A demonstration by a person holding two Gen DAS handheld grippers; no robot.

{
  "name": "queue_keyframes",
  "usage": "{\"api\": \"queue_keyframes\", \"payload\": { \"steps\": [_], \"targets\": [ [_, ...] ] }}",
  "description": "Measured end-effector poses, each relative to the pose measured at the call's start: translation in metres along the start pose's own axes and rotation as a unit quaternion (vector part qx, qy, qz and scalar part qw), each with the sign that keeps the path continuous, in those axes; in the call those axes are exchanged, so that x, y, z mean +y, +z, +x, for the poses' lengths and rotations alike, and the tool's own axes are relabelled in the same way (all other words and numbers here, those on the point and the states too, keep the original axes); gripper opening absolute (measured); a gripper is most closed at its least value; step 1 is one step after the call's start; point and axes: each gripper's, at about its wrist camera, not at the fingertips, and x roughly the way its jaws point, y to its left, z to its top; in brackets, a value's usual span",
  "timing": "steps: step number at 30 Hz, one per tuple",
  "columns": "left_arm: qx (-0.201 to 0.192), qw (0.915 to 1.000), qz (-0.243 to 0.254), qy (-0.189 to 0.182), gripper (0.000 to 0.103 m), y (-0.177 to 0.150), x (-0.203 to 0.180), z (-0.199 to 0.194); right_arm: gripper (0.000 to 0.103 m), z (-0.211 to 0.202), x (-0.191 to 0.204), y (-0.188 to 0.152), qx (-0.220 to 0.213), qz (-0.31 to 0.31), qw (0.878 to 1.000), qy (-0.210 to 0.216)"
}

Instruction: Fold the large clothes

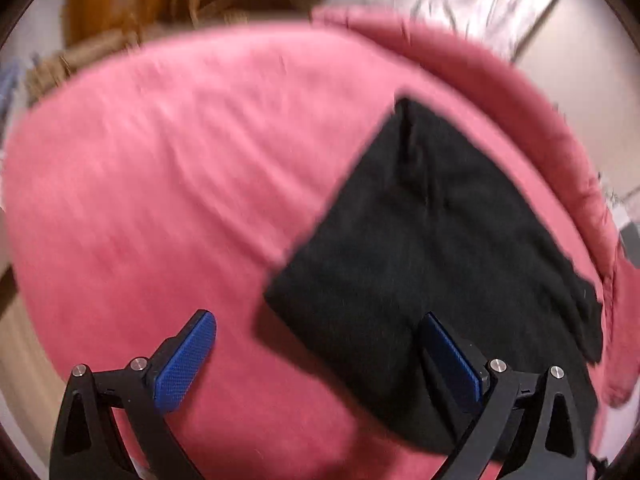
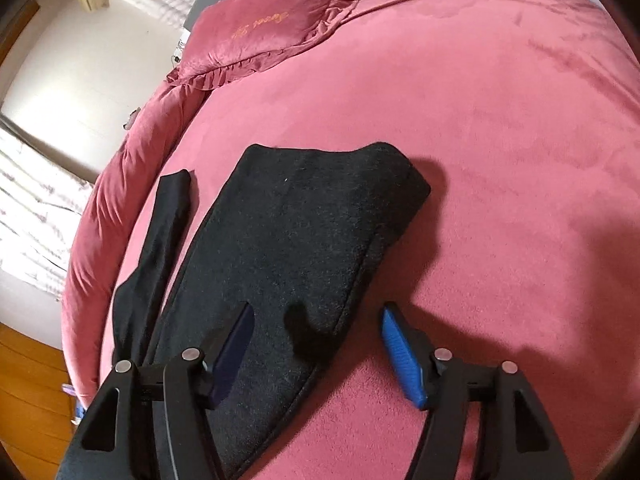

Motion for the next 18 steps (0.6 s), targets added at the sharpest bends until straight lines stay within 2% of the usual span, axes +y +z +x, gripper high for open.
{"api": "queue_keyframes", "payload": {
  "steps": [1, 3, 4, 6, 7, 8, 9, 12, 14, 15, 16, 17, 18],
  "targets": [
    [0.008, 0.9999, -0.007, -0.008, 0.103, -0.001, 0.000, 0.005, 0.067, -0.001, -0.001, -0.001, 0.000, 0.008, 1.000, 0.001],
    [0.013, 0.9995, -0.025, -0.015, 0.103, -0.002, -0.001, 0.013, 0.067, -0.003, -0.005, -0.007, 0.004, 0.025, 0.999, 0.036],
    [0.005, 0.9994, -0.031, -0.014, 0.103, -0.001, -0.003, 0.014, 0.067, -0.003, -0.006, -0.007, 0.006, 0.025, 0.999, 0.046],
    [-0.015, 0.9983, -0.039, -0.042, 0.098, 0.000, -0.009, 0.013, 0.067, 0.000, -0.006, -0.007, 0.009, 0.022, 0.998, 0.064],
    [-0.014, 0.9976, -0.039, -0.056, 0.081, 0.002, -0.014, 0.013, 0.066, 0.001, -0.005, -0.006, 0.009, 0.026, 0.996, 0.082],
    [-0.011, 0.9981, -0.037, -0.048, 0.078, 0.004, -0.020, 0.015, 0.065, 0.005, -0.006, -0.003, 0.017, 0.044, 0.991, 0.123],
    [-0.012, 0.9988, -0.033, -0.034, 0.078, 0.005, -0.024, 0.016, 0.065, 0.010, -0.005, -0.001, 0.022, 0.062, 0.988, 0.138],
    [-0.007, 0.9990, -0.044, -0.007, 0.062, 0.005, -0.021, 0.022, 0.062, 0.024, -0.003, 0.003, 0.026, 0.096, 0.983, 0.152],
    [-0.012, 0.9989, -0.042, -0.014, 0.052, 0.005, -0.016, 0.018, 0.035, 0.031, -0.001, 0.006, 0.019, 0.105, 0.985, 0.132],
    [-0.012, 0.9992, -0.033, -0.018, 0.049, 0.005, -0.015, 0.016, 0.009, 0.036, 0.000, 0.008, 0.023, 0.107, 0.989, 0.104],
    [-0.010, 0.9992, -0.028, -0.027, 0.041, 0.006, -0.012, 0.013, 0.008, 0.040, -0.002, 0.010, 0.028, 0.112, 0.989, 0.088],
    [-0.007, 0.9983, -0.027, -0.051, 0.027, 0.006, -0.009, 0.009, 0.008, 0.040, -0.005, 0.010, 0.025, 0.131, 0.986, 0.104],
    [-0.007, 0.9966, -0.025, -0.078, 0.027, 0.008, -0.010, 0.002, 0.007, 0.037, -0.006, 0.009, 0.020, 0.140, 0.983, 0.115]
  ]
}}
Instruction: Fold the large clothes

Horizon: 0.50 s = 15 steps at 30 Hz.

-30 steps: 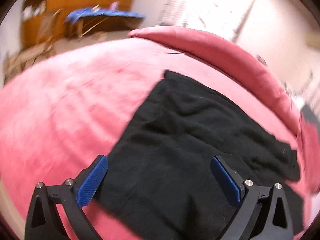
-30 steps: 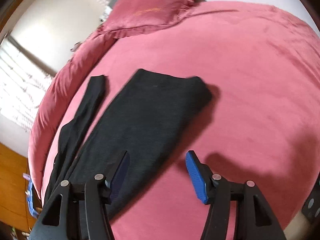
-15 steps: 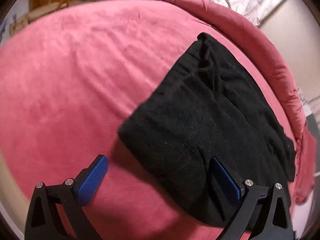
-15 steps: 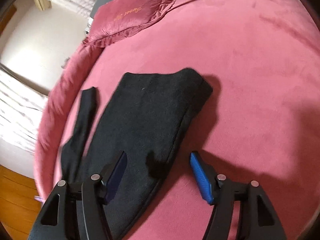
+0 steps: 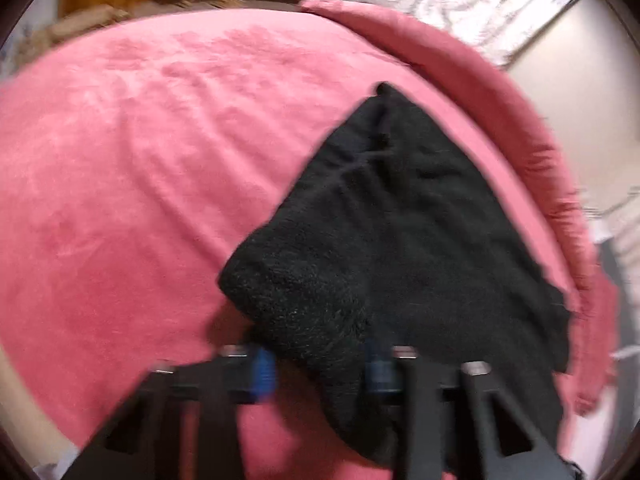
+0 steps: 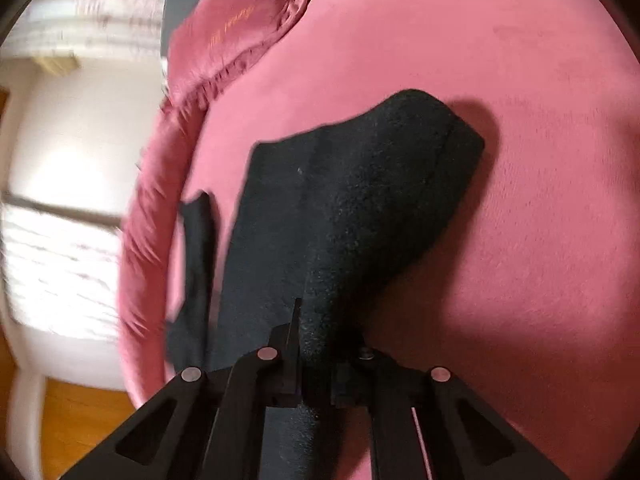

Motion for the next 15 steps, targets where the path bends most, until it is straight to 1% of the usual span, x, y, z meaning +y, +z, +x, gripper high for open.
{"api": "queue_keyframes", "payload": {
  "steps": [2, 4, 6, 9, 13, 15],
  "targets": [
    [-0.014, 0.9996, 0.015, -0.019, 0.024, 0.007, -0.005, -0.015, 0.007, -0.011, 0.005, -0.001, -0.009, -0.011, 1.000, 0.017],
    [-0.027, 0.9982, 0.014, -0.052, 0.023, 0.014, -0.013, -0.030, 0.006, -0.020, 0.012, -0.002, -0.013, -0.023, 0.999, 0.023],
    [-0.035, 0.9961, -0.002, -0.081, 0.022, 0.019, -0.014, -0.042, 0.006, -0.034, 0.019, -0.003, -0.016, -0.024, 0.999, 0.043],
    [-0.049, 0.9892, -0.034, -0.134, 0.020, 0.026, -0.006, -0.067, 0.006, -0.052, 0.030, -0.002, -0.019, -0.032, 0.997, 0.060],
    [-0.064, 0.9840, -0.049, -0.159, 0.019, 0.031, 0.011, -0.086, 0.006, -0.081, 0.047, -0.006, -0.024, -0.059, 0.995, 0.080],
    [-0.062, 0.9823, -0.057, -0.167, 0.018, 0.028, 0.025, -0.095, 0.006, -0.096, 0.050, -0.009, -0.028, -0.067, 0.993, 0.088]
  ]
}}
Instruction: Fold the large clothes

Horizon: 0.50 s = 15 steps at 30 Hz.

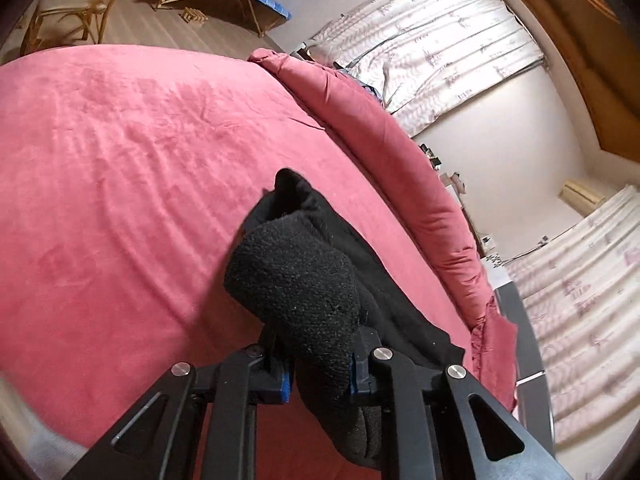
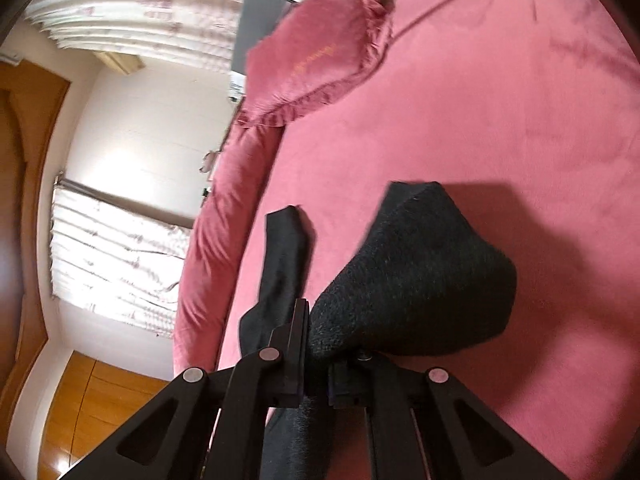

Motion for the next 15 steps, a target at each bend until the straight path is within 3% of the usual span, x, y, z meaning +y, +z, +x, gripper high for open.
{"api": "queue_keyframes", "payload": {
  "steps": [6, 10, 15],
  "targets": [
    [0.004, 0.9999, 0.002, -0.013, 0.018, -0.014, 0.010, -0.034, 0.006, -0.046, 0.002, -0.009, -0.007, -0.007, 1.000, 0.020],
    [0.006, 0.9985, -0.043, -0.033, 0.018, -0.019, 0.027, -0.072, 0.006, -0.075, -0.002, -0.019, -0.006, -0.006, 1.000, 0.028],
    [0.026, 0.9989, -0.036, -0.017, 0.018, -0.018, 0.033, -0.093, 0.006, -0.108, 0.009, -0.031, 0.008, -0.032, 0.999, 0.036]
  ]
}}
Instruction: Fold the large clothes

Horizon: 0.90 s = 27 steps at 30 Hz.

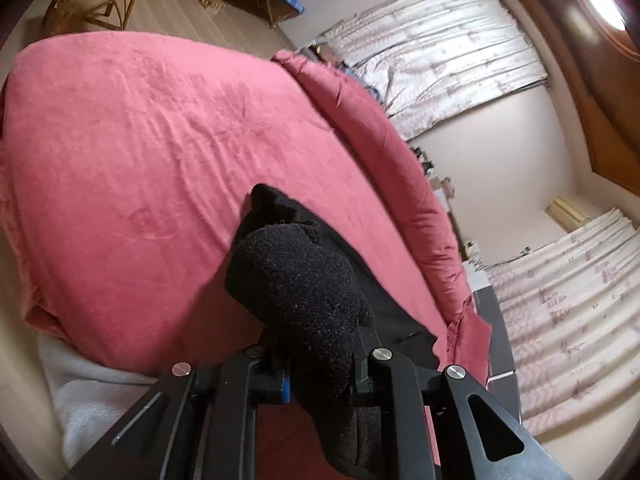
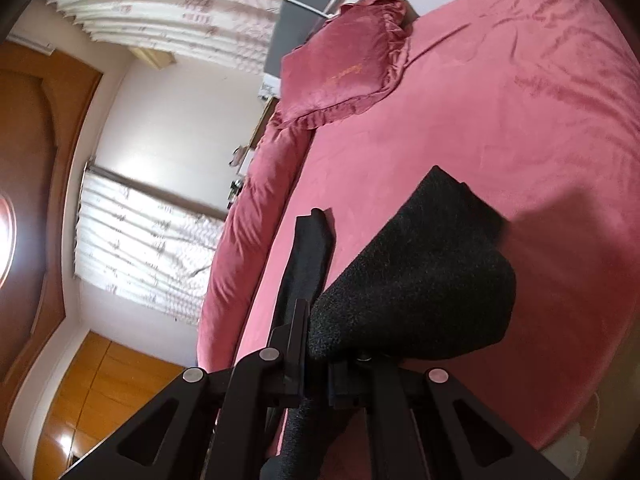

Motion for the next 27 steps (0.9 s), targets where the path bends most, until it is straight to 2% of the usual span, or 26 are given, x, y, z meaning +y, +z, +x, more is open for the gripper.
{"api": "queue_keyframes", "payload": {
  "steps": [3, 9, 12, 15, 16, 17, 18, 19, 20, 22, 24, 27],
  "targets": [
    [0.014, 0.9998, -0.003, 0.011, 0.019, 0.006, -0.003, 0.014, 0.006, 0.015, 0.015, 0.008, 0.013, -0.014, 1.000, -0.005],
    [0.019, 0.9998, -0.006, 0.000, 0.019, 0.042, -0.031, 0.060, 0.006, 0.094, 0.051, 0.033, 0.031, -0.028, 0.999, -0.019],
    [0.016, 0.9997, -0.019, 0.006, 0.020, 0.072, -0.048, 0.096, 0.006, 0.165, 0.090, 0.060, 0.044, -0.052, 0.997, -0.040],
    [-0.009, 0.9991, -0.033, 0.025, 0.023, 0.103, -0.068, 0.146, 0.008, 0.248, 0.135, 0.083, 0.039, -0.078, 0.994, -0.059],
    [-0.018, 0.9988, -0.038, 0.027, 0.028, 0.111, -0.070, 0.160, 0.013, 0.286, 0.155, 0.089, 0.039, -0.092, 0.992, -0.070],
    [-0.027, 0.9983, -0.038, 0.036, 0.039, 0.121, -0.071, 0.179, 0.018, 0.317, 0.171, 0.092, 0.045, -0.104, 0.991, -0.076],
    [-0.035, 0.9971, -0.035, 0.058, 0.046, 0.126, -0.071, 0.193, 0.029, 0.338, 0.183, 0.092, 0.051, -0.116, 0.988, -0.084],
    [-0.036, 0.9947, -0.035, 0.090, 0.057, 0.128, -0.068, 0.208, 0.037, 0.356, 0.193, 0.089, 0.044, -0.129, 0.986, -0.098],
    [-0.026, 0.9937, -0.033, 0.104, 0.062, 0.126, -0.066, 0.216, 0.041, 0.369, 0.203, 0.082, 0.022, -0.143, 0.983, -0.110],
    [0.000, 0.9950, -0.007, 0.099, 0.066, 0.115, -0.061, 0.226, 0.053, 0.386, 0.210, 0.061, -0.001, -0.162, 0.981, -0.102],
    [0.006, 0.9936, 0.034, 0.108, 0.066, 0.100, -0.056, 0.222, 0.054, 0.402, 0.201, 0.034, 0.028, -0.188, 0.978, -0.086],
    [-0.037, 0.9906, 0.086, 0.100, 0.076, 0.073, -0.045, 0.195, 0.054, 0.411, 0.169, -0.005, 0.100, -0.231, 0.964, -0.090]
  ]
}}
